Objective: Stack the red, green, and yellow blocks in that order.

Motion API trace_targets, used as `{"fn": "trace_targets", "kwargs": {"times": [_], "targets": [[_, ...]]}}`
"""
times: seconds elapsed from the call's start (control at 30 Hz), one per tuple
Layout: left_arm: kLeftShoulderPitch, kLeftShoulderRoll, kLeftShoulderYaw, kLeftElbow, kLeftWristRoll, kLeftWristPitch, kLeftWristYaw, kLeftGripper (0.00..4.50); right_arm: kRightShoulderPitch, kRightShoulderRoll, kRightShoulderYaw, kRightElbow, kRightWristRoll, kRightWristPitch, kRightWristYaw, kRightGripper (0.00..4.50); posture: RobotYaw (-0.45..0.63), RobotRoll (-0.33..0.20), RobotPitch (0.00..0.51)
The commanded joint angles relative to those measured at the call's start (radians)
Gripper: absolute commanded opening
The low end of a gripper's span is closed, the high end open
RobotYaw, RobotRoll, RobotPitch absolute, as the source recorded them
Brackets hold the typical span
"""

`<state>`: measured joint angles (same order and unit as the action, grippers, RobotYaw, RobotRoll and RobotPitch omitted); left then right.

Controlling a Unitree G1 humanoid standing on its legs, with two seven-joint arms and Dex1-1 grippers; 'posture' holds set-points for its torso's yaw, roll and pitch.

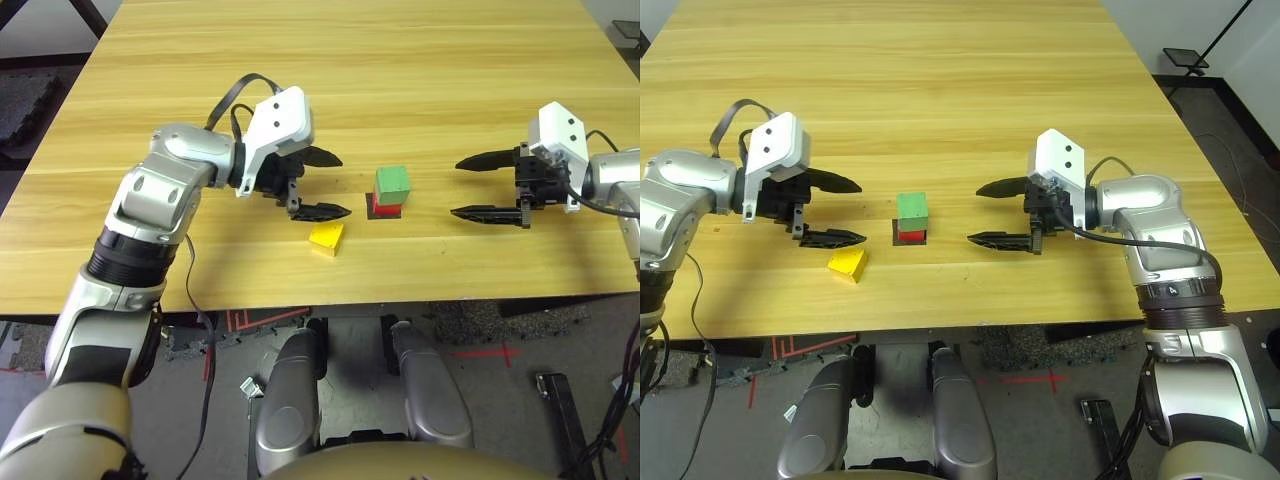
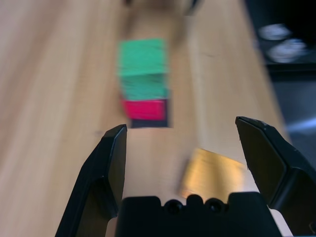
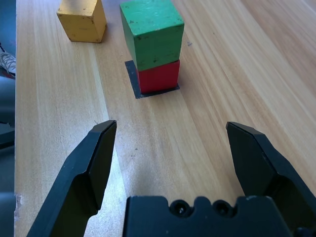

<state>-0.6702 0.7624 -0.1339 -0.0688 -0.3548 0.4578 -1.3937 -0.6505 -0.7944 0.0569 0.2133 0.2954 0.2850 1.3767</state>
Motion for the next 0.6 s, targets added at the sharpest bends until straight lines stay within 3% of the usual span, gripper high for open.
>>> {"fn": "trace_targets", "kwargs": {"times": [0.03,0.33,0.43,0.6], "targets": [[0.056,0.004,0.025,-0.003,-0.017,-0.142,-0.049,4.49,0.002,0.002,0.005,0.018,-0.004,-0.012,0.004,4.5,0.25,0.086,0.261],[0.051,-0.088,0.007,0.176,0.066,-0.553,-0.05,4.49,-0.024,0.024,0.019,0.04,-0.009,-0.018,0.008,4.5,0.27,0.084,0.255],[0.048,-0.086,-0.01,0.25,0.088,-0.625,-0.081,4.49,-0.028,0.024,0.018,0.047,-0.01,-0.023,0.011,4.5,0.26,0.085,0.255],[0.054,-0.062,-0.019,0.277,0.074,-0.611,-0.133,4.49,-0.018,0.022,0.013,0.046,-0.01,-0.027,0.006,4.5,0.26,0.089,0.256]]}}
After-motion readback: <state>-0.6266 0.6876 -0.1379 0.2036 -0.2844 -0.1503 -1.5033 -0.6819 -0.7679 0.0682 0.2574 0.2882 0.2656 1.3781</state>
